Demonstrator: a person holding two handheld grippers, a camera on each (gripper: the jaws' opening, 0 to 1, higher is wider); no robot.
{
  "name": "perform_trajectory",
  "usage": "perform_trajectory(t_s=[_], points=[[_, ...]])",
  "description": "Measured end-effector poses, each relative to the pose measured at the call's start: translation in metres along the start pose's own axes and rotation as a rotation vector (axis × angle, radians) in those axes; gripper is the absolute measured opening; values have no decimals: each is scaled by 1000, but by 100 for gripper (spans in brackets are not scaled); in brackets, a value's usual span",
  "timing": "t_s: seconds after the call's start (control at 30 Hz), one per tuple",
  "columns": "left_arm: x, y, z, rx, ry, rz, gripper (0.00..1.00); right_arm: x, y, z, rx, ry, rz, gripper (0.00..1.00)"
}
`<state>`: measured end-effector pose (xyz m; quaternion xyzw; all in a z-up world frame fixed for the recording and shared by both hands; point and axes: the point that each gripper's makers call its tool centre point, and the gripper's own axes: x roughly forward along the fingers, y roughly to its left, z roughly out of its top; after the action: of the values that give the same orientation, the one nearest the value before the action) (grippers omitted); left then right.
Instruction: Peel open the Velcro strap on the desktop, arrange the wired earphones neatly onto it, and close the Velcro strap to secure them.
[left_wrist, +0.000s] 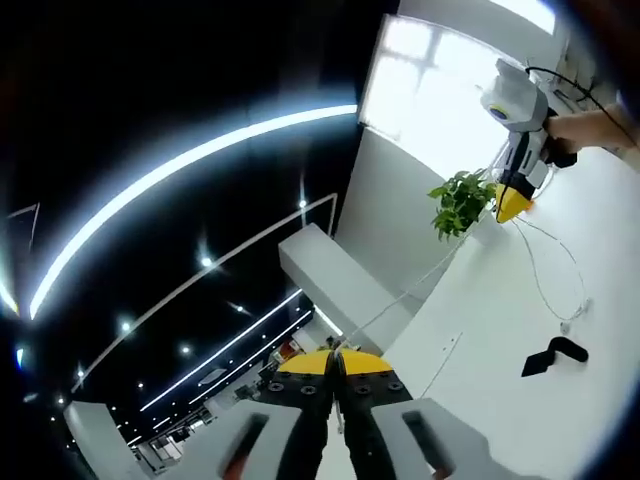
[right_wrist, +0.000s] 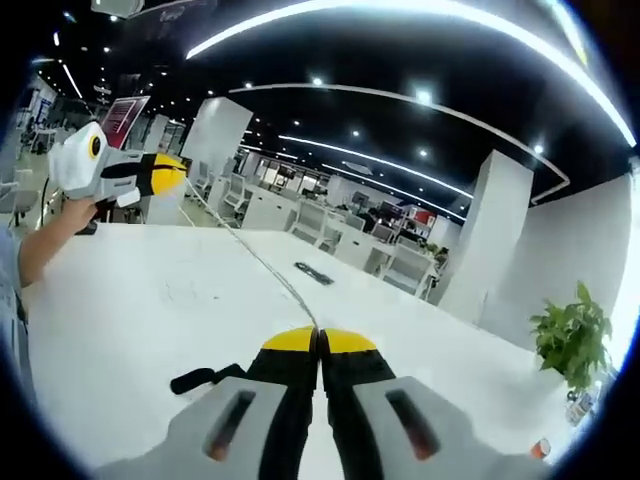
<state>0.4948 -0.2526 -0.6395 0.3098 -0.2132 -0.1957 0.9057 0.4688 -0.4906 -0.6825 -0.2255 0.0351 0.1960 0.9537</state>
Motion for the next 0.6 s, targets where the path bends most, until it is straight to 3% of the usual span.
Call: perform_trajectory(t_s=[0.27, 0.47, 0.6], points=[[3, -15, -5, -27, 17, -53, 5, -11, 1, -15, -90, 46, -49, 4], [2, -6, -1, -20, 11, -29, 5, -15, -8, 13, -151, -13, -97, 4], [0, 8, 0, 3, 17, 10, 5, -18, 6, 27, -84, -54, -13, 4]])
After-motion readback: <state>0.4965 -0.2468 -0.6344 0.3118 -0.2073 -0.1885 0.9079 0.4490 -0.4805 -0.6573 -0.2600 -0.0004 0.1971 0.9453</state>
